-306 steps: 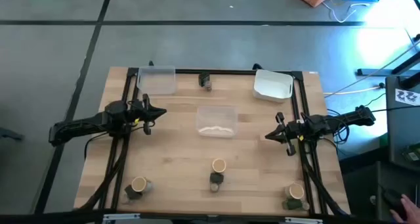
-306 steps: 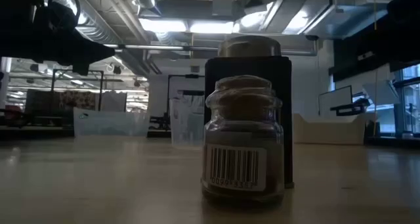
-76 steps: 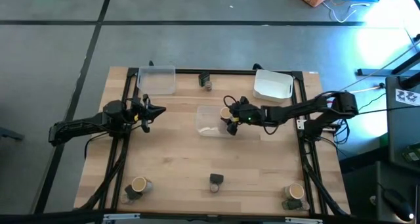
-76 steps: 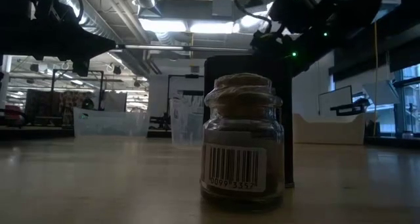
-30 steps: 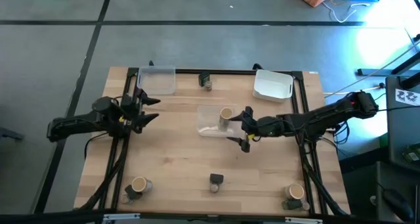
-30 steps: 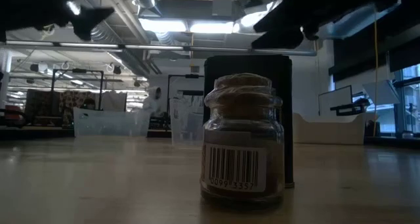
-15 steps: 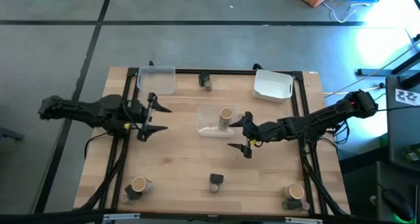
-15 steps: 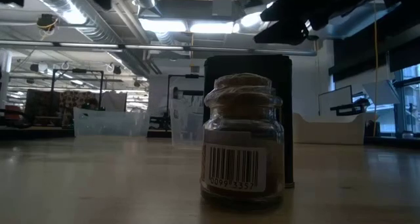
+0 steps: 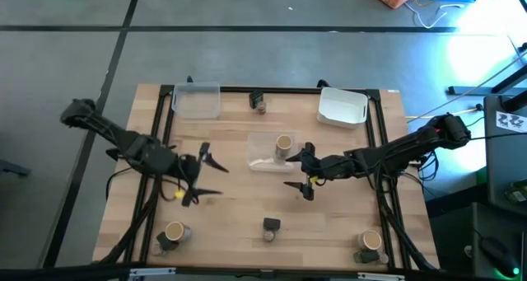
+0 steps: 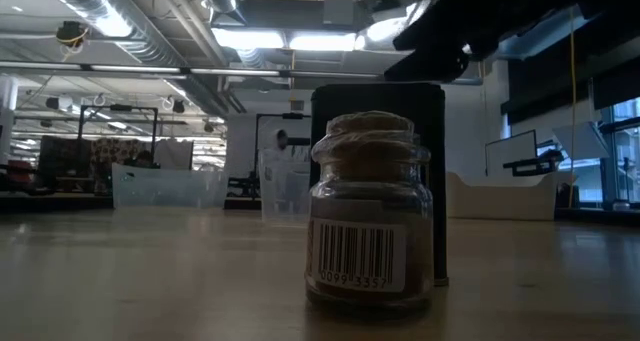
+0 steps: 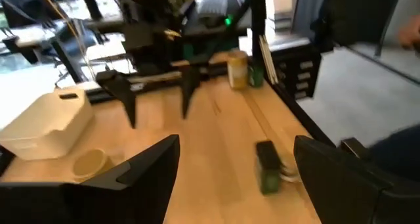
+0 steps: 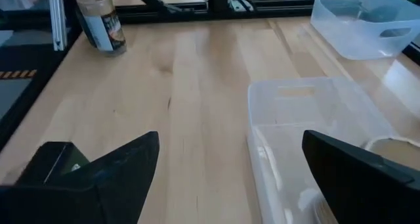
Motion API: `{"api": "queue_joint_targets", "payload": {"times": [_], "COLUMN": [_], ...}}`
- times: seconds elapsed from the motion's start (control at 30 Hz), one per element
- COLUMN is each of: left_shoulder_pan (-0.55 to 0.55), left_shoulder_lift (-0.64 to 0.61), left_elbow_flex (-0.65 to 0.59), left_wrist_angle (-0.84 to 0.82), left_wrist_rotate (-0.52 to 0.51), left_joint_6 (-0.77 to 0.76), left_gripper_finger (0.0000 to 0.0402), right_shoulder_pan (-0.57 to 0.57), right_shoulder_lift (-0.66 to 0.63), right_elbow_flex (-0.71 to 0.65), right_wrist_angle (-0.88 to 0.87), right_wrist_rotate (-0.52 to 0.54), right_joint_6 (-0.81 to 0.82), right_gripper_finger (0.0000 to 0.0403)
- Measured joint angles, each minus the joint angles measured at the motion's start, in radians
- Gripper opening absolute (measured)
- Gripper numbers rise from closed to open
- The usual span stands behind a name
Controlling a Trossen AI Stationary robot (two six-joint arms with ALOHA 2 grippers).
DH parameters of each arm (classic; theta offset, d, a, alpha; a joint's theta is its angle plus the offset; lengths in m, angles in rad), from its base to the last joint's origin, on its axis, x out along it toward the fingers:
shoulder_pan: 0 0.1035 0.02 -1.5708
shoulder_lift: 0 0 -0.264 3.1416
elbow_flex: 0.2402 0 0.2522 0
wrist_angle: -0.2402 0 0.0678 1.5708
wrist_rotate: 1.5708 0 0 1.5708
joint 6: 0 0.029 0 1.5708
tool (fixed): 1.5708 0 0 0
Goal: Sort spices by type
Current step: Put the gold seasoning bottle into the bottom transparent bin
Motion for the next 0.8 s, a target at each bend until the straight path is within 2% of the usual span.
{"api": "queue_joint_targets", "payload": {"times": [0.17,0.33,0.53,0.6,0.8], "left_shoulder_pan": [-0.133,-0.235,-0.327,-0.360,-0.433], "left_shoulder_lift": [0.103,0.194,0.286,0.309,0.356], "left_elbow_flex": [0.107,0.185,0.243,0.256,0.260], "left_wrist_angle": [-0.137,-0.258,-0.418,-0.459,-0.589], "left_wrist_rotate": [-0.123,-0.174,-0.173,-0.150,-0.042], "left_joint_6": [-0.123,-0.321,-0.640,-0.742,-1.057], "left_gripper_finger": [0.0288,0.0288,0.0288,0.0288,0.0288], "right_shoulder_pan": [0.000,0.000,-0.003,-0.003,-0.003], "right_shoulder_lift": [0.029,0.056,0.089,0.109,0.126], "right_elbow_flex": [-0.001,0.001,-0.002,0.002,0.000], "right_wrist_angle": [0.026,0.056,0.102,0.154,0.170], "right_wrist_rotate": [-0.002,-0.018,-0.015,-0.018,-0.018], "right_joint_6": [0.016,0.022,0.015,0.009,0.006], "right_gripper_finger": [0.0374,0.0374,0.0374,0.0374,0.0374]}}
